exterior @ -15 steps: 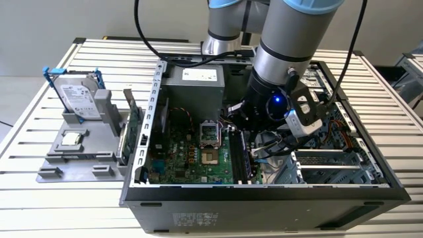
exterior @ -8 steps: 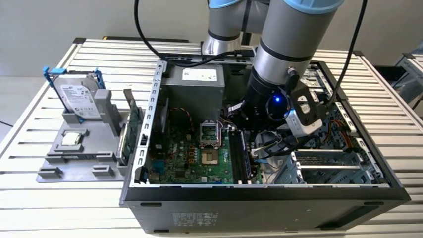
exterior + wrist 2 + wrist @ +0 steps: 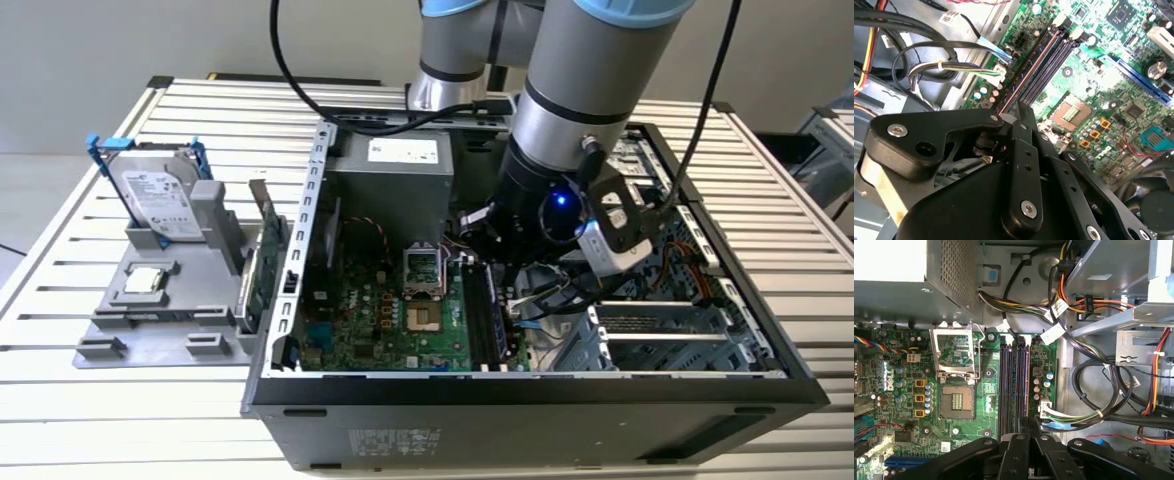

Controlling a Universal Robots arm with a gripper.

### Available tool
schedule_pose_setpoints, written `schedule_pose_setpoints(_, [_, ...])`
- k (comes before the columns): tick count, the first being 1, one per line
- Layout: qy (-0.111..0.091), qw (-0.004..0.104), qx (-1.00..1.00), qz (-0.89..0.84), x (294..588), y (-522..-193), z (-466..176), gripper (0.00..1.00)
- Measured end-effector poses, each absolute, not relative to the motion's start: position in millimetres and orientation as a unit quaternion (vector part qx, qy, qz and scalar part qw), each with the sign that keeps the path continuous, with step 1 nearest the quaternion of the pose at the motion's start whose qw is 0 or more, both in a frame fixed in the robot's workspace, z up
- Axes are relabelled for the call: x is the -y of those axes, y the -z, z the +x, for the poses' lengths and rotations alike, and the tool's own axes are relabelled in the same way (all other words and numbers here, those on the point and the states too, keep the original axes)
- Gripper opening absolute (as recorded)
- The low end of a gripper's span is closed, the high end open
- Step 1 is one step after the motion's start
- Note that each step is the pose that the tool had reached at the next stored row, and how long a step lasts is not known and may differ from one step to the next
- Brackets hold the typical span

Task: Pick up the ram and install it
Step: 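Press down the ram until it locks into place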

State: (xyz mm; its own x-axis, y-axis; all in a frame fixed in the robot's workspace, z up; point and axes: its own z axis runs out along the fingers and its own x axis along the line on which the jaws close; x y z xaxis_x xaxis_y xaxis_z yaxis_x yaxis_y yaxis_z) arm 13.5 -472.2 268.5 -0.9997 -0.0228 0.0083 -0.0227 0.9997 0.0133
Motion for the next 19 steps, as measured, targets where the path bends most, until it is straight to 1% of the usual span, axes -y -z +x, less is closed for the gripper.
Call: schedule_pose_setpoints(19, [0.006,0.005,0.990,0.143,472.0,-268.2,13.5,0.00])
